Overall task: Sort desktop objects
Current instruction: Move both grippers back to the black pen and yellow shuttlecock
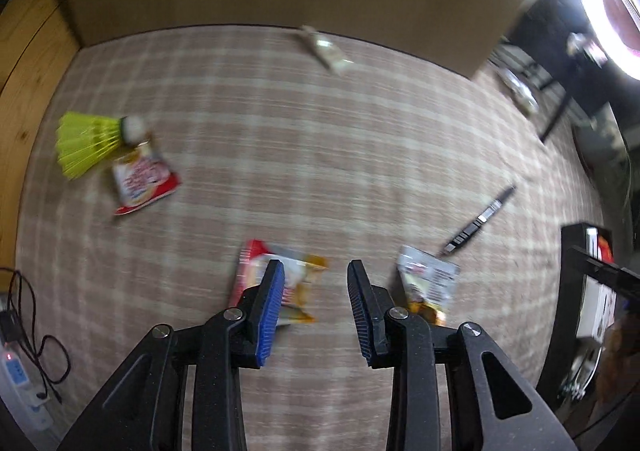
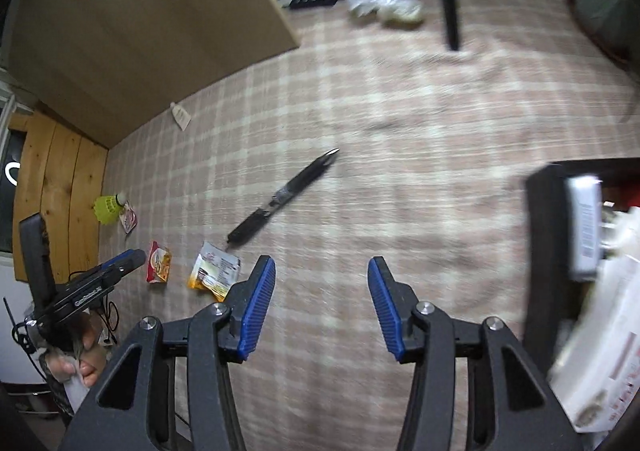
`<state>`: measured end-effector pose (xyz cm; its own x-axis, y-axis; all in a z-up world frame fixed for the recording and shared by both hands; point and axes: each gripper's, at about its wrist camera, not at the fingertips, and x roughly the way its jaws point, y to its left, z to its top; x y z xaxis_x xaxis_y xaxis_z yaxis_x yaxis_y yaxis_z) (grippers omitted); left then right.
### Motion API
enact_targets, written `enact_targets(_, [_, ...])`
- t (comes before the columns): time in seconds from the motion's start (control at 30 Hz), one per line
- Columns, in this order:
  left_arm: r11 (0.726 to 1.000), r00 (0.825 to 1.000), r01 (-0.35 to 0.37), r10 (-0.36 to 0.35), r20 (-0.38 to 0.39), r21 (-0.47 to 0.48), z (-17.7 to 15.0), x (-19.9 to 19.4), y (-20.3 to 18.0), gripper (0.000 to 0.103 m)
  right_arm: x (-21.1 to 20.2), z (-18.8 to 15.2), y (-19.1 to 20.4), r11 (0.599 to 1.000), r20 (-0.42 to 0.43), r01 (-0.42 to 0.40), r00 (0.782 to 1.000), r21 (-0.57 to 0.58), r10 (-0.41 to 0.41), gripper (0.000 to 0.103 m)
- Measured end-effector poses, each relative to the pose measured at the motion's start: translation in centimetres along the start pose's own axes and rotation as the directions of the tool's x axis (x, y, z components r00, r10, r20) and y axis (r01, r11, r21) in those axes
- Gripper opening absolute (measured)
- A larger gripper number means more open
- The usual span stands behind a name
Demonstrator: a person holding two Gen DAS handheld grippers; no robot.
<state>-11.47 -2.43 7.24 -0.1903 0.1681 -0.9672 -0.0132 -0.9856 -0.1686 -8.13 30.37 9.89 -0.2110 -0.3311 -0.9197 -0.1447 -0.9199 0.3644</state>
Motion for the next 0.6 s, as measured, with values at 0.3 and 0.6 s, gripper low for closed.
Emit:
enact_targets(0.3, [0.983, 0.995, -0.039, 0.055, 0.084, -0.180, 2.3, -2.6, 9.2, 0.037, 4.2, 1.5, 1.8, 0.999, -0.064, 0.015, 0.998, 0.028, -0.013, 0.048])
enact_targets(0.6, [0.935, 0.983, -0.036, 0.096, 0.154, -0.352, 5.0, -3.7, 17.9, 0.049, 6.5, 2.7, 2.5, 0.997, -0.112, 0.054, 0.993, 0.059, -0.047, 0.052])
